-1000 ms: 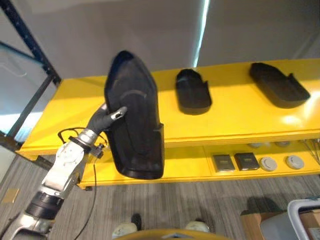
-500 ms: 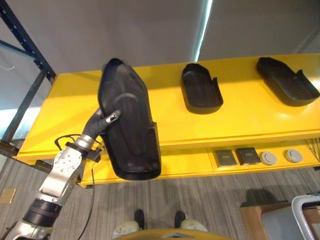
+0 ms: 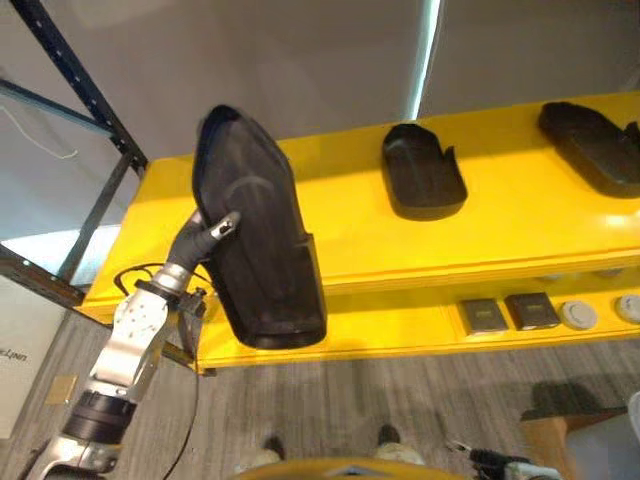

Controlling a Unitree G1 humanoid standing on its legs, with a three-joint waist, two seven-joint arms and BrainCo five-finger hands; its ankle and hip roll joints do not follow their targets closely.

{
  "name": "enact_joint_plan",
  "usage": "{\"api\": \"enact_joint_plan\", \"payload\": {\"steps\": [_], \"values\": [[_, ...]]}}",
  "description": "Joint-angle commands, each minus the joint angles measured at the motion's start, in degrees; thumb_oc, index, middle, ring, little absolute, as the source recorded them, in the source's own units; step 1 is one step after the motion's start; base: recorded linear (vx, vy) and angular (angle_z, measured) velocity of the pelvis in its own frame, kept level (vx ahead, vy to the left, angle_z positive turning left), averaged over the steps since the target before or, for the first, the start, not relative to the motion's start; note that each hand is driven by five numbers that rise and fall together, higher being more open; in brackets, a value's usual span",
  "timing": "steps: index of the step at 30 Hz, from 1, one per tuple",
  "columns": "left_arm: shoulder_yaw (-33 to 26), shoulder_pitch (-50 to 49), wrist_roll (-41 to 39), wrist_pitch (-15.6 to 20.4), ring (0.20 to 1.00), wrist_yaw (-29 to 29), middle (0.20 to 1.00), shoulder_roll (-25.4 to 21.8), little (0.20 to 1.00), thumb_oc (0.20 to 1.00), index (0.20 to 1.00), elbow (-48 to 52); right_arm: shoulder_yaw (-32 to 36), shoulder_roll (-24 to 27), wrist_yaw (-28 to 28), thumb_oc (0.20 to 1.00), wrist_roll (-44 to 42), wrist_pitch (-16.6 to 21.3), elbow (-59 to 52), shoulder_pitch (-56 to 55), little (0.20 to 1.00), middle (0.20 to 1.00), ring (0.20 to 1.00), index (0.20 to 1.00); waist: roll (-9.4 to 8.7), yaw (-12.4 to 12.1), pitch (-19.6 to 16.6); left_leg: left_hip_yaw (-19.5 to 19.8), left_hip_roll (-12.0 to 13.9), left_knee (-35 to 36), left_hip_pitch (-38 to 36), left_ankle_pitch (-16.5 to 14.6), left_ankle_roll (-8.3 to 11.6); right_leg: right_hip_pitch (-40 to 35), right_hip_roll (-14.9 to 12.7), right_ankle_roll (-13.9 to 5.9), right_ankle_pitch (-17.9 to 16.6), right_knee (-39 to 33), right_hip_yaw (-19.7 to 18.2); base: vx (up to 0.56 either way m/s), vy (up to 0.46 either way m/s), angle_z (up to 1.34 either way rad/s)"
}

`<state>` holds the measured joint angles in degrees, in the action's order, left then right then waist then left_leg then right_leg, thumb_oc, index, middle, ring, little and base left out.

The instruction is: Move parts from the plastic box to the shelf.

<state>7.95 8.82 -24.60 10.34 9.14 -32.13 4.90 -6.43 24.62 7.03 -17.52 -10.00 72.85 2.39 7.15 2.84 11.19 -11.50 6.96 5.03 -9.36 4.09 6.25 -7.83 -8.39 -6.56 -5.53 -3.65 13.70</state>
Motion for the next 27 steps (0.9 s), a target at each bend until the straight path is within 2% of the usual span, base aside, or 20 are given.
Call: {"api": "enact_joint_plan", "payload": {"steps": [1, 4, 5, 8, 10, 13, 18, 19, 20, 24, 25, 27], "values": [[-1.6, 1.4, 0.2, -0.5, 0.2, -1.1, 0.2, -4.6, 0.2, 0.2, 0.2, 4.3, -1.9, -4.9, -3.7, 1.0, 2.1, 1.5, 1.7, 1.0, 1.0, 1.0, 1.0, 1.0, -2.67, -2.2, -0.7, 2.1, -4.0, 0.0, 2.5, -4.3, -4.46, 1.6, -4.1, -1.68, 3.1, 5.1, -0.7, 0.04, 0.177, 0.2], [-2.0, 1.5, 0.4, -2.0, 0.2, -2.0, 0.2, -6.2, 0.2, 0.2, 0.2, 4.1, -2.8, -6.3, -4.9, 1.0, 2.8, 2.6, 0.8, 0.4, 1.0, 1.0, 1.0, 1.0, -2.53, -2.4, -0.7, 0.8, -4.2, 0.0, 2.2, -4.8, -5.46, 3.2, -5.0, -1.89, 3.0, 7.9, 1.1, 0.04, 0.094, -0.02], [-2.4, 1.5, 0.8, -2.8, 0.2, -3.4, 0.2, -6.9, 0.2, 0.2, 0.2, 3.9, -3.6, -6.9, -5.3, 1.0, 4.7, 2.9, -0.2, 0.2, 1.0, 1.0, 1.0, 1.0, -2.67, -1.7, -0.6, 0.9, -4.5, 0.0, 2.2, -5.4, -6.09, 4.4, -3.0, -1.79, 3.3, 7.5, -0.2, 0.06, 0.042, -0.2], [-2.7, 1.4, 1.4, -2.6, 0.2, -3.4, 0.2, -7.4, 0.2, 0.2, 0.2, 3.2, -4.0, -7.0, -5.7, 1.0, 5.6, 3.9, -0.8, -1.0, 1.0, 1.0, 1.0, 1.0, -2.86, -0.6, -0.4, 2.5, -5.3, 0.0, 2.3, -6.0, -6.52, 5.3, -0.5, -1.25, 2.7, 5.6, -2.6, 0.07, -0.012, -0.09], [-3.7, 2.3, -0.7, -5.3, 0.2, -3.6, 0.2, -8.0, 0.2, 0.2, 0.2, 2.8, -4.2, -7.4, -3.1, 1.0, 5.1, 3.8, -1.0, -2.1, 1.0, 1.0, 1.0, 1.0, -3.17, 0.0, -0.5, 3.4, -5.9, 0.0, 3.2, -5.7, -6.59, 5.0, 1.0, -0.81, 2.2, 3.1, -5.2, 0.1, -0.077, 0.37], [-4.3, 4.8, -2.3, -6.2, 0.2, -3.4, 0.2, -9.2, 0.2, 0.2, 0.2, -1.0, -5.8, -6.9, -0.5, 1.0, 4.5, 3.5, -1.5, -2.8, 1.0, 1.0, 1.0, 1.0, -3.41, 0.6, -0.6, 3.2, -5.9, 0.0, 4.5, -5.0, -6.12, 4.9, 1.5, -0.4, 2.5, 1.8, -6.3, 0.07, -0.079, 0.12], [-5.3, 10.6, -6.7, -5.9, 0.2, -1.9, 0.2, -11.4, 0.2, 0.2, 0.2, -7.8, -5.5, -3.8, -0.5, 1.0, -0.3, 1.1, -1.8, -2.0, 1.0, 1.0, 1.0, 1.0, -3.18, 1.8, 1.1, 1.9, -5.8, 0.0, 6.8, -4.0, -5.37, 7.0, 2.2, 0.52, 3.2, 2.0, -7.4, -0.01, -0.017, -0.01], [-5.5, 12.7, -9.5, -5.8, 0.2, -1.1, 0.2, -12.1, 0.2, 0.2, 0.2, -10.1, -4.9, -2.6, 0.3, 1.0, -0.3, 0.5, -1.7, -1.3, 1.0, 1.0, 1.0, 1.0, -2.93, 2.3, 2.0, 1.7, -5.9, 0.0, 7.5, -3.8, -5.16, 7.7, 2.5, 0.73, 3.1, 1.8, -7.9, -0.08, 0.037, -0.09], [-6.1, 16.2, -14.3, -7.0, 0.2, 1.7, 0.2, -13.5, 0.2, 0.2, 0.2, -13.8, -4.8, -1.2, 1.9, 1.0, 1.5, 0.2, -1.6, -0.2, 1.0, 1.0, 1.0, 1.0, -2.41, 3.3, 3.5, 1.0, -6.1, 0.0, 8.3, -3.4, -4.84, 8.7, 2.9, 1.11, 2.7, 1.2, -8.6, -0.06, 0.037, -0.06], [-5.6, 19.6, -12.7, -6.6, 0.2, 3.8, 0.2, -15.7, 0.2, 0.2, 0.2, -20.4, -5.8, -0.6, 3.4, 1.0, 1.5, -0.6, -2.2, 0.4, 1.0, 1.0, 1.0, 1.0, -2.2, 4.2, 4.8, 0.4, -6.0, 0.0, 8.8, -3.3, -4.73, 9.4, 3.5, 1.33, 2.2, 0.6, -9.6, 0.02, 0.007, -0.11], [-4.6, 22.9, -13.5, -7.0, 0.2, 5.9, 0.2, -18.1, 0.2, 0.2, 0.2, -25.3, -6.8, -0.4, 4.3, 1.0, 1.1, -1.3, -3.2, 0.6, 1.0, 1.0, 1.0, 1.0, -2.1, 4.9, 5.5, 0.1, -5.9, 0.0, 9.2, -3.1, -4.63, 9.9, 3.8, 1.51, 2.1, 0.6, -10.1, 0.04, -0.003, -0.14], [-3.8, 26.0, -14.6, -7.6, 0.2, 8.2, 0.2, -19.9, 0.2, 0.2, 0.2, -29.6, -7.8, -0.1, 5.0, 1.0, 1.0, -1.7, -4.2, 0.8, 1.0, 1.0, 1.0, 1.0, -1.93, 5.5, 6.1, -0.2, -5.7, 0.0, 9.7, -2.8, -4.48, 10.5, 4.1, 1.75, 2.2, 0.5, -10.5, 0.04, 0.009, -0.15]]}}
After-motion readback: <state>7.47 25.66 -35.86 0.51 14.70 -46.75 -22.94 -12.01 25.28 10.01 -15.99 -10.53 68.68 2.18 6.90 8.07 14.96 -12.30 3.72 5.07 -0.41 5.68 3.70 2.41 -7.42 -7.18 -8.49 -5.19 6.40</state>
